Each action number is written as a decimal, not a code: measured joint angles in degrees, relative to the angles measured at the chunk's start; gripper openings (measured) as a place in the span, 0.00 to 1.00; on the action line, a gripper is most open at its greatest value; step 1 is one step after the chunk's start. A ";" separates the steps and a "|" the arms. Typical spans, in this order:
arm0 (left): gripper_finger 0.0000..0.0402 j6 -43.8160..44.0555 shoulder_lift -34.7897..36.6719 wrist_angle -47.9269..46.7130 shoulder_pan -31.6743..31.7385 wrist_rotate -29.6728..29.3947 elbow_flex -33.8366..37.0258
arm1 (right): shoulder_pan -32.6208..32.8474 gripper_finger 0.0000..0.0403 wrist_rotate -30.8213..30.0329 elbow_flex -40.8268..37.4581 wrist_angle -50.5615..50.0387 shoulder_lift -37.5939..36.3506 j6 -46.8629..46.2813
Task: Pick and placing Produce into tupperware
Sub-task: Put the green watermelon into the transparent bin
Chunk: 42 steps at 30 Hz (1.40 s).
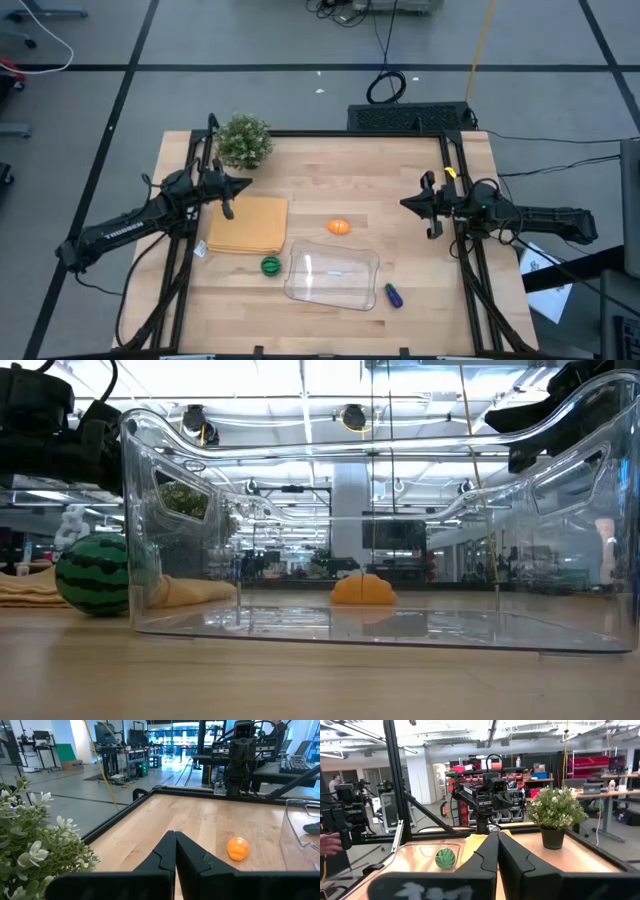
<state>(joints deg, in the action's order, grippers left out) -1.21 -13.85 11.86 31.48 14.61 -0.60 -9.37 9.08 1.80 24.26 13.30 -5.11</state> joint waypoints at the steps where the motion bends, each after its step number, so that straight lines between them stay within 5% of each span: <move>1: 0.01 0.00 0.00 0.00 -0.02 0.02 0.00 | 0.00 0.00 0.00 0.00 0.04 -0.02 0.26; 17: 0.01 0.38 0.00 0.71 0.00 0.02 0.00 | -0.02 0.00 0.00 0.00 -0.07 -0.01 -0.19; 35: 0.01 11.67 0.00 4.50 0.00 -0.15 0.00 | -0.04 0.00 0.00 0.01 2.81 -0.02 0.20; 42: 0.01 12.23 -0.01 8.85 -0.40 9.19 0.00 | -0.04 0.00 0.00 0.02 2.81 -0.02 1.14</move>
<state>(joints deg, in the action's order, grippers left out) 11.01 -13.86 20.71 31.09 23.80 -0.60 -9.41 9.08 1.82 27.07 13.28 -3.97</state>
